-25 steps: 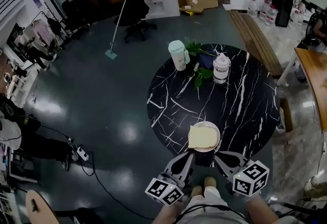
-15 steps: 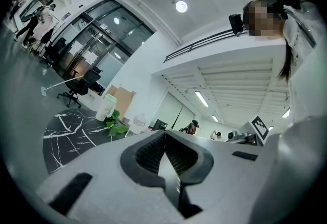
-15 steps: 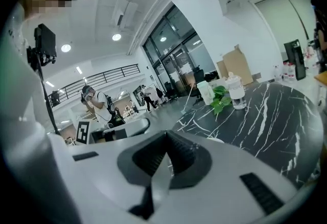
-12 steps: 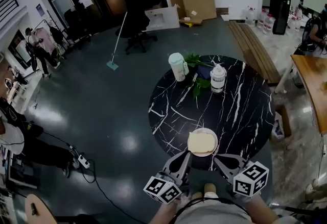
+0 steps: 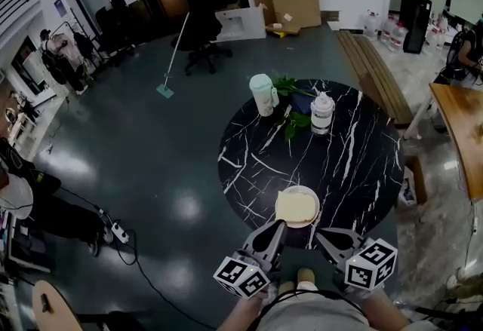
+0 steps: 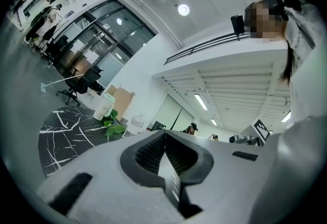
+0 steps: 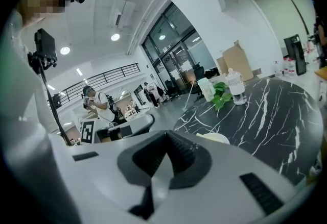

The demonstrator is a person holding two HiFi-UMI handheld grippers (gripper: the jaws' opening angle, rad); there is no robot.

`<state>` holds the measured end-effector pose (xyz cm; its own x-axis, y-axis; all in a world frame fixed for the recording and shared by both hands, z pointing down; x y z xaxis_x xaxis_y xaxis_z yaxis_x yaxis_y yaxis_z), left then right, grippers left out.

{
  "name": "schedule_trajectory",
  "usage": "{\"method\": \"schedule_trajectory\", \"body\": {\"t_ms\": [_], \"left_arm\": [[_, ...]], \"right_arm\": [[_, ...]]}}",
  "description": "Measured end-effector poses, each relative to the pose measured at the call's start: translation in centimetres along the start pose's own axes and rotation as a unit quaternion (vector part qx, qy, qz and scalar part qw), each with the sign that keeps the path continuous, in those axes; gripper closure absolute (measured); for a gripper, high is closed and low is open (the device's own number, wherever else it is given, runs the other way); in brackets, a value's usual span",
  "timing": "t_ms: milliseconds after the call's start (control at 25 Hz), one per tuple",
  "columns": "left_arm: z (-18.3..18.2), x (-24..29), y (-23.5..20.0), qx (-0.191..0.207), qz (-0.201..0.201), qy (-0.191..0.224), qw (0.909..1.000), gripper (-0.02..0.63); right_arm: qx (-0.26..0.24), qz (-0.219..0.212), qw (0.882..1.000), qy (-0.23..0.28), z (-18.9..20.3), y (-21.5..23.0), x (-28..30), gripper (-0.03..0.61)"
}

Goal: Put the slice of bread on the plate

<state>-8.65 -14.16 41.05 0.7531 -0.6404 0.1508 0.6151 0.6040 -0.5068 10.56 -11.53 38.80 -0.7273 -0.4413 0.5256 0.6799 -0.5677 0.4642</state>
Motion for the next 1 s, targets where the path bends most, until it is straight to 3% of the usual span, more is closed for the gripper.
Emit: {"method": "schedule_trajectory", "body": {"t_ms": [1000], "left_arm": [[1.4, -1.4, -0.3, -0.006, -0.003, -0.012, 0.9999, 0.606]], "right_arm": [[0.007, 0.012, 1.000, -0.005, 1.4, -0.4, -0.2, 0.569]]}}
Point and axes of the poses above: the fingertips, and each gripper's own axes: x forward along the fingers, y to its right, z out of its underside, the point moved 8 cm from there along -x, backward along the fingers, and after that the axes turned 15 degrees about -y, right-handed, at the moved point
